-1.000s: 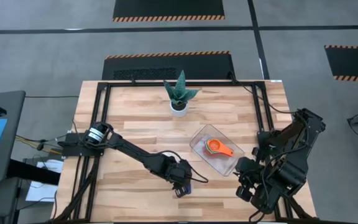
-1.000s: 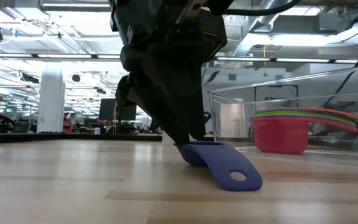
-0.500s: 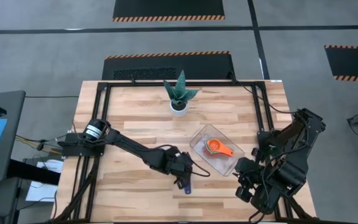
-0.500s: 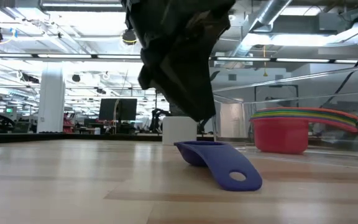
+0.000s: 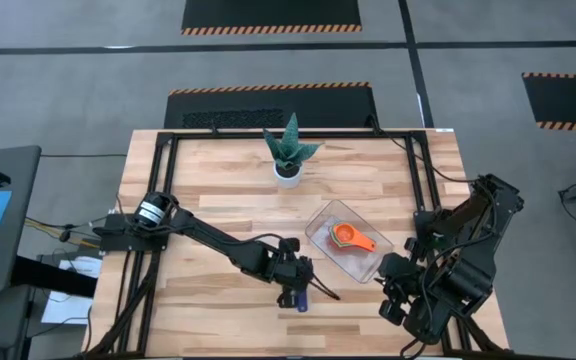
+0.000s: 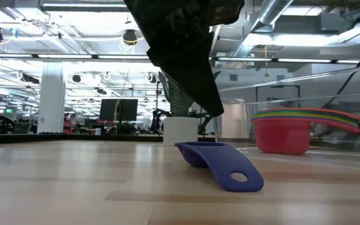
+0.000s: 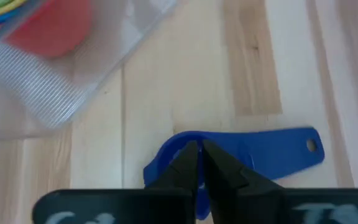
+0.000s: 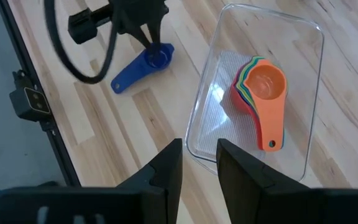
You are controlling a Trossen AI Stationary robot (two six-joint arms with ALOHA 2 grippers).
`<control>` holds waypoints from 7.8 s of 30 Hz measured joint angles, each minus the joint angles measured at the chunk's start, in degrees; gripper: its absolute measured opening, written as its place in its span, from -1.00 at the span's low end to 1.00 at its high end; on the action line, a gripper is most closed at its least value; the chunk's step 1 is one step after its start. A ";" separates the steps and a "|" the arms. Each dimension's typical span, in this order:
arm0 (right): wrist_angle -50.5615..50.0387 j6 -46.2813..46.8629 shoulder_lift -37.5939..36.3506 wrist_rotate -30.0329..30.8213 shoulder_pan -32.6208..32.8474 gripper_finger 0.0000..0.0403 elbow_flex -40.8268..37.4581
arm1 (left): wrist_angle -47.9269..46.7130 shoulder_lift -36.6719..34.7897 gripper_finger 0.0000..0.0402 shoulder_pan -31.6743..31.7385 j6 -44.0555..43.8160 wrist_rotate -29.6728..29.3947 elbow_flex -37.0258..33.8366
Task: Nest measuring cups in basket
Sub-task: Stack the violet measuring cup on top of the orange measuring cup
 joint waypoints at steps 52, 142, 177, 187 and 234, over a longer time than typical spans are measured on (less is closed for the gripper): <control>-0.81 0.00 -0.02 -0.10 -0.01 -0.39 0.00 | 1.47 3.82 -1.00 2.10 13.91 7.53 -2.21; 70.15 -36.06 11.75 -12.64 -18.11 -0.39 0.01 | -61.62 -22.30 -1.00 -13.39 -22.88 -3.30 -7.20; 50.23 -34.77 26.48 -25.56 -31.84 -0.39 4.66 | -23.87 -56.85 -1.00 -20.24 -49.35 -3.36 -49.51; 48.89 -52.02 35.95 -29.54 -33.08 -0.39 36.86 | -23.46 -56.37 -1.00 -20.26 -48.89 -3.32 -49.53; 23.30 6.16 45.81 -19.47 -26.62 -0.39 31.19 | -23.54 -56.28 -1.00 -20.26 -47.60 -7.38 -49.53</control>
